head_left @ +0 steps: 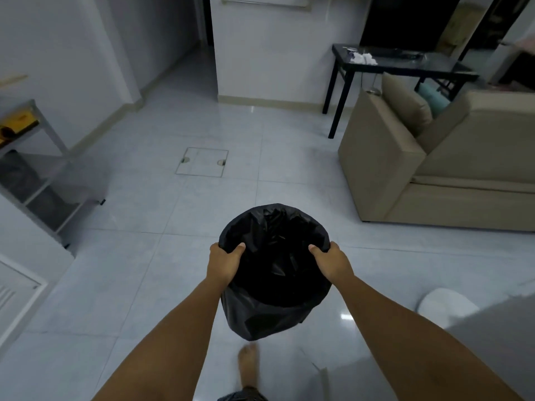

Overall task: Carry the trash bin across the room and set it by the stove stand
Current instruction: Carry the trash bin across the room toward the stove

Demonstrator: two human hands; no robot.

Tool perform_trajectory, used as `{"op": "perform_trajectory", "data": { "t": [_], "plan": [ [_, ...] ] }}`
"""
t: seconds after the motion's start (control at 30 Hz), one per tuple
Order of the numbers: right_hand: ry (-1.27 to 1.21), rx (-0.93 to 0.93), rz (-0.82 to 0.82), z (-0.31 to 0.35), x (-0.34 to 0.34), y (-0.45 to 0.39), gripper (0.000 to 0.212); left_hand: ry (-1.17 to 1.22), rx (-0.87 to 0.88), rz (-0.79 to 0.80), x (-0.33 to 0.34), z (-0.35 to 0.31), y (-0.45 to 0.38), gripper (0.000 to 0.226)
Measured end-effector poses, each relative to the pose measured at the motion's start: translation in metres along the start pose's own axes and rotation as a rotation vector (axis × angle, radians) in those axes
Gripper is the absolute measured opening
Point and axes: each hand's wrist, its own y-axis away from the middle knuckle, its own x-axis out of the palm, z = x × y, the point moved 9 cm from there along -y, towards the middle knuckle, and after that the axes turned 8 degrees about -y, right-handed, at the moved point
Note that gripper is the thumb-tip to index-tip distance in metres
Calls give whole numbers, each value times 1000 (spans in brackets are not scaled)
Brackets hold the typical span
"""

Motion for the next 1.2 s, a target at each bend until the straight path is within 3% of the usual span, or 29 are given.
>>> {"op": "perform_trajectory", "data": {
  "t": [0.57,0.87,1.2],
  "plan": [
    [-3,-19,-57,189,-22,-303,62,-79,-3,64,86,-204,-312,79],
    [-36,-11,-8,283,-67,-505,61,4,-36,12,167,-334,-456,78],
    [-2,-78,63,387,-78,-684,69,30,-26,-73,206,-440,-593,81]
  ]
}}
